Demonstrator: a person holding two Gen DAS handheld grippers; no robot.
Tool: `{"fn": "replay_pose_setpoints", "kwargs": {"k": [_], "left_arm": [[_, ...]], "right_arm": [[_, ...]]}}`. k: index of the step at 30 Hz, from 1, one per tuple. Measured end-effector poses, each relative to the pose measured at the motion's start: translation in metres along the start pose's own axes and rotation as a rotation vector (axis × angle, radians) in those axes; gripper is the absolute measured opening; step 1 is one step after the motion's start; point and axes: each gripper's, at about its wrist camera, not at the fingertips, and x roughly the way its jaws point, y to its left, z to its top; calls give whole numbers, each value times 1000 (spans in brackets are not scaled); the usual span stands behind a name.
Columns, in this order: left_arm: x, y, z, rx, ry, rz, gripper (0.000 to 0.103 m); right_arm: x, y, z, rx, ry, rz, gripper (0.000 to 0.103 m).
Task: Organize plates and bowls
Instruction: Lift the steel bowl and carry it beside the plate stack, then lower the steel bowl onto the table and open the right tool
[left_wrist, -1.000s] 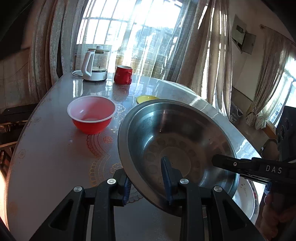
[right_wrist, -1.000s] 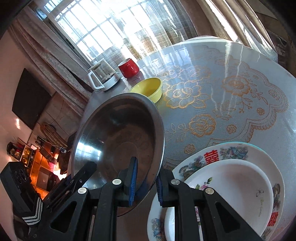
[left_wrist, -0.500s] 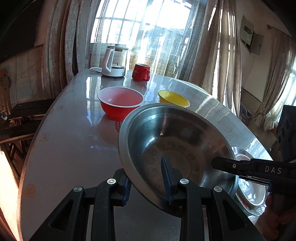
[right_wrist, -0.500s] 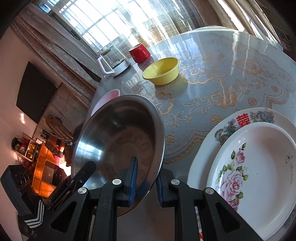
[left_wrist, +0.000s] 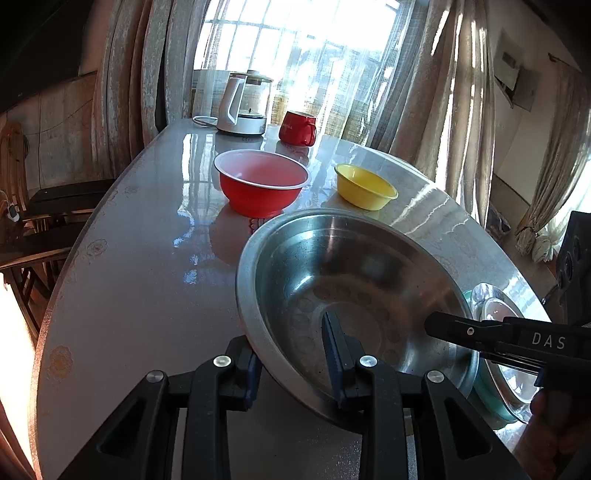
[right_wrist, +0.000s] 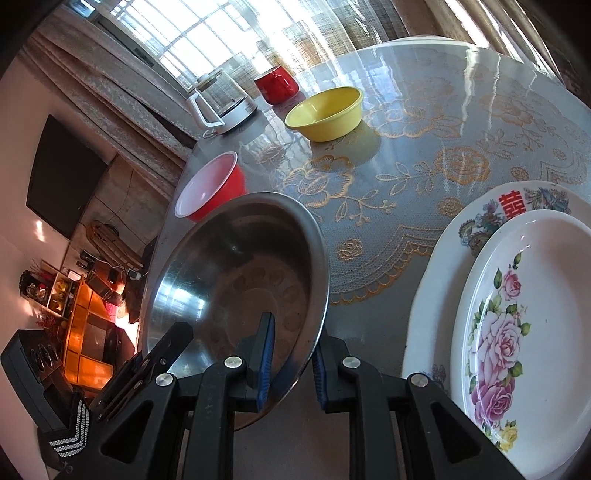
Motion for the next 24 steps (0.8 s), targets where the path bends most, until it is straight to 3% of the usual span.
{"fn": "replay_pose_setpoints", "kwargs": {"k": [8,15,24], "left_arm": [[4,-1,-5,1,16,-2,31],[6,-1,-5,9,19,-6,31],[8,-3,-6,11,28,5,31]], "right_arm": [[2,-3,-2,13,10,-6,21],[0,-6,-2,36,14,20,31],[-7,-2,-1,-7,-14,-36,31]]}}
